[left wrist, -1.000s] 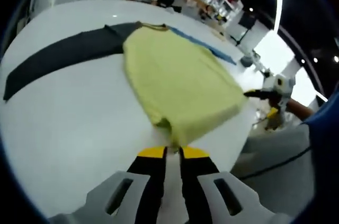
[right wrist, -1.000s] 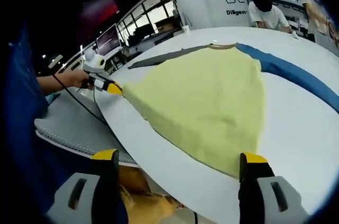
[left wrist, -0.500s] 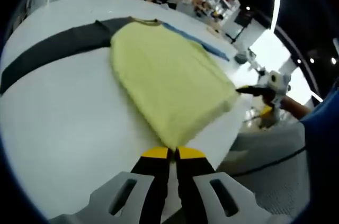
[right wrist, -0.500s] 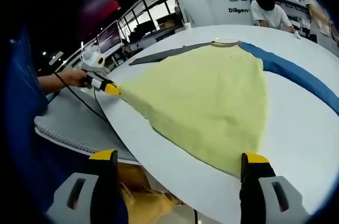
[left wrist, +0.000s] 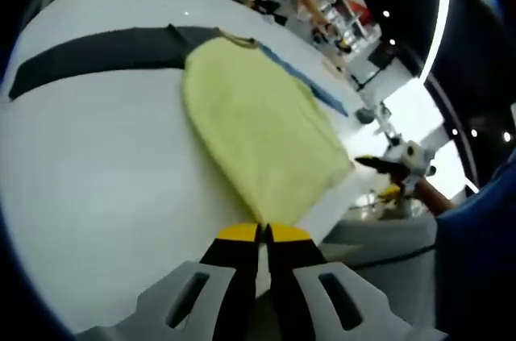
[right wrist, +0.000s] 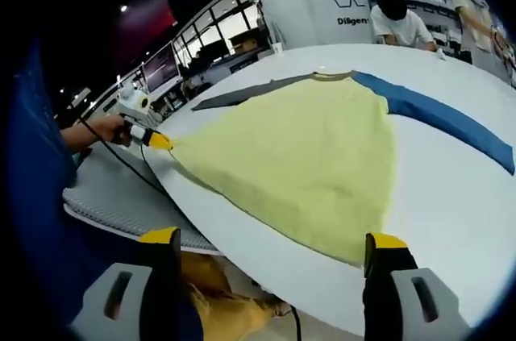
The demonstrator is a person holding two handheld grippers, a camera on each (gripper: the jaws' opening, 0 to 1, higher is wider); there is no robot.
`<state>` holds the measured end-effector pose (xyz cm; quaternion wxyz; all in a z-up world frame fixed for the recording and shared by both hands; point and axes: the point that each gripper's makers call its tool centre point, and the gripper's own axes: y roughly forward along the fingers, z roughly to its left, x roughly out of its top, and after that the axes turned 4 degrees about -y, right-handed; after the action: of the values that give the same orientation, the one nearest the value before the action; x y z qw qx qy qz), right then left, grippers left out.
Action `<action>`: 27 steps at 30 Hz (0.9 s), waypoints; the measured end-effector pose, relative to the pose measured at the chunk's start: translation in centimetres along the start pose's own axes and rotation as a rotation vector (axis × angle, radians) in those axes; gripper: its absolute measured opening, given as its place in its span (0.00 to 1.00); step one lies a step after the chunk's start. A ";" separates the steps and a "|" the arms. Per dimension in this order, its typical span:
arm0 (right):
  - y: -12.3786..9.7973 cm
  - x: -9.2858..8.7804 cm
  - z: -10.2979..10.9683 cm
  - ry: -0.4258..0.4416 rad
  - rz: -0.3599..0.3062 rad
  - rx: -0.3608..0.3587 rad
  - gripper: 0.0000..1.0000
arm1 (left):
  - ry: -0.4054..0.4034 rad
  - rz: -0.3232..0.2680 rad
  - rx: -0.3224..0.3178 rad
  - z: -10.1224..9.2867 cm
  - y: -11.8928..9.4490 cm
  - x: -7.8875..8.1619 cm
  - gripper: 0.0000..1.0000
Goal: Fold the garment on the visible template until the final outline fits inside the template.
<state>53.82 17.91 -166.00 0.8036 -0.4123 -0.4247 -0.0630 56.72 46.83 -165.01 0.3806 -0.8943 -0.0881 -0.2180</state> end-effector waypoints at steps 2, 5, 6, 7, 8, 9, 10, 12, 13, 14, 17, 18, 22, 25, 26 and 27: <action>0.5 -0.2 0.5 -0.021 0.004 0.031 0.92 | -0.001 0.002 -0.004 -0.2 0.1 0.0 0.01; 1.5 0.7 1.8 -0.014 -0.028 0.073 0.92 | -0.011 0.004 -0.014 -0.8 0.0 0.0 0.01; 1.7 1.0 1.9 -0.015 -0.031 0.073 0.92 | -0.014 0.003 -0.018 -0.9 -0.1 0.1 0.01; 2.0 1.4 2.2 -0.020 -0.033 0.071 0.92 | -0.024 0.000 -0.025 -1.2 -0.3 0.4 0.01; 2.1 1.5 2.2 -0.022 -0.032 0.070 0.92 | -0.031 -0.001 -0.028 -1.4 -0.5 0.5 0.01; 2.2 1.6 2.2 -0.022 -0.030 0.066 0.92 | -0.038 -0.004 -0.034 -1.6 -0.7 0.7 0.01; 2.4 1.7 1.8 -0.017 -0.029 0.054 0.92 | -0.035 -0.021 -0.045 -2.3 -1.3 1.5 0.01; 2.5 1.8 1.7 -0.014 -0.031 0.048 0.93 | -0.035 -0.033 -0.051 -2.9 -1.7 2.0 0.01; 2.4 1.9 1.5 -0.010 -0.030 0.042 0.93 | -0.038 -0.041 -0.061 -2.8 -2.2 2.9 0.01; 2.3 1.9 1.5 -0.010 -0.030 0.040 0.93 | -0.028 -0.048 -0.067 -3.1 -2.4 3.2 0.01; 2.1 1.6 1.0 -0.011 -0.029 0.032 0.93 | 0.000 -0.053 -0.068 -3.6 -2.5 3.6 0.01; 2.0 1.5 1.0 -0.006 -0.023 0.027 0.93 | 0.011 -0.050 -0.060 -3.4 -2.2 3.5 0.01; 1.8 0.7 0.7 0.005 -0.008 0.014 0.93 | 0.035 -0.009 -0.010 -1.6 -0.8 1.6 0.01; 1.5 0.5 0.7 0.010 -0.007 0.008 0.93 | 0.011 0.033 0.036 0.1 -0.1 -0.3 0.01; 1.3 0.4 0.7 0.012 -0.009 0.006 0.93 | 0.026 0.037 0.043 0.5 0.1 -0.9 0.01; 1.2 0.5 0.8 0.013 -0.011 0.002 0.93 | 0.035 0.035 0.048 0.9 0.3 -1.2 0.01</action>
<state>54.19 19.36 -166.15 0.8065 -0.4085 -0.4217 -0.0697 56.07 47.24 -166.30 0.4074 -0.8822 -0.0711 -0.2250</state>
